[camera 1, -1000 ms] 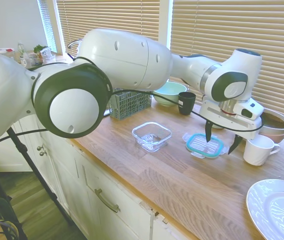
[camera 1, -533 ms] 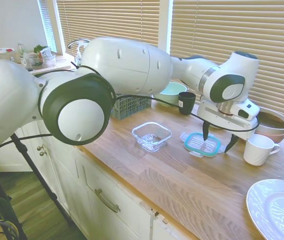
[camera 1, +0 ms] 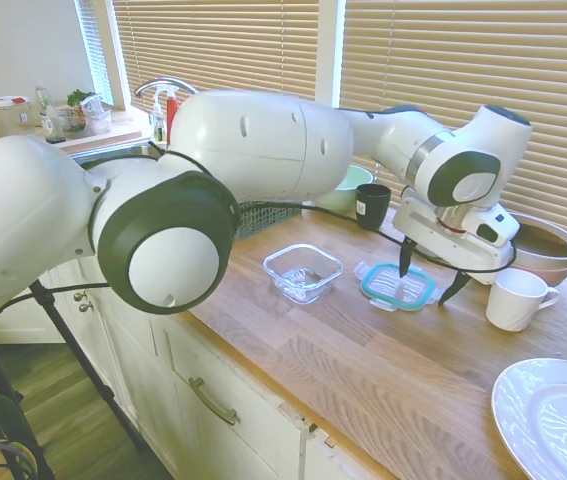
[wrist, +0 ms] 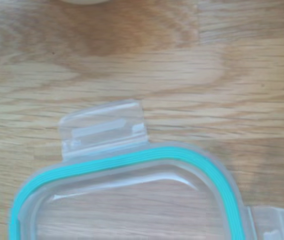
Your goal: Cover the lid of the food container
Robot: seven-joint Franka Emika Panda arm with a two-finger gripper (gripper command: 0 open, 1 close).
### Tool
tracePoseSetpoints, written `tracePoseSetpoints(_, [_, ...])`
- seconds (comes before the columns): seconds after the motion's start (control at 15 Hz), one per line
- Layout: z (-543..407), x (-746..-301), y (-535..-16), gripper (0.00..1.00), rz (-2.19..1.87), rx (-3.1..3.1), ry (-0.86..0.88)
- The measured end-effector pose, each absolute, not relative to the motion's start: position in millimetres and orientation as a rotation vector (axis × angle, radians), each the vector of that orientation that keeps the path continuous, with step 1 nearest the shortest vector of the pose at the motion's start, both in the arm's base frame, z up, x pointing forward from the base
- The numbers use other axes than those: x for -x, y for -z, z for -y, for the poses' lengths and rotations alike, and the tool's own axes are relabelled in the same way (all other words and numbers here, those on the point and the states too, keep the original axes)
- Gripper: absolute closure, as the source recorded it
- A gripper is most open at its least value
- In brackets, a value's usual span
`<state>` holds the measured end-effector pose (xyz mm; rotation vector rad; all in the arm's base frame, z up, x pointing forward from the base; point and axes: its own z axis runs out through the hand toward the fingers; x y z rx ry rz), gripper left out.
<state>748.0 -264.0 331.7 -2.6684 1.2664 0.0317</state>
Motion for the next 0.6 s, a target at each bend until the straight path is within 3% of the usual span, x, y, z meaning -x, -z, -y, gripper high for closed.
tracePoseSetpoints(0.6, [233,-755,-336,0.00,-1.242,2.639,-0.105])
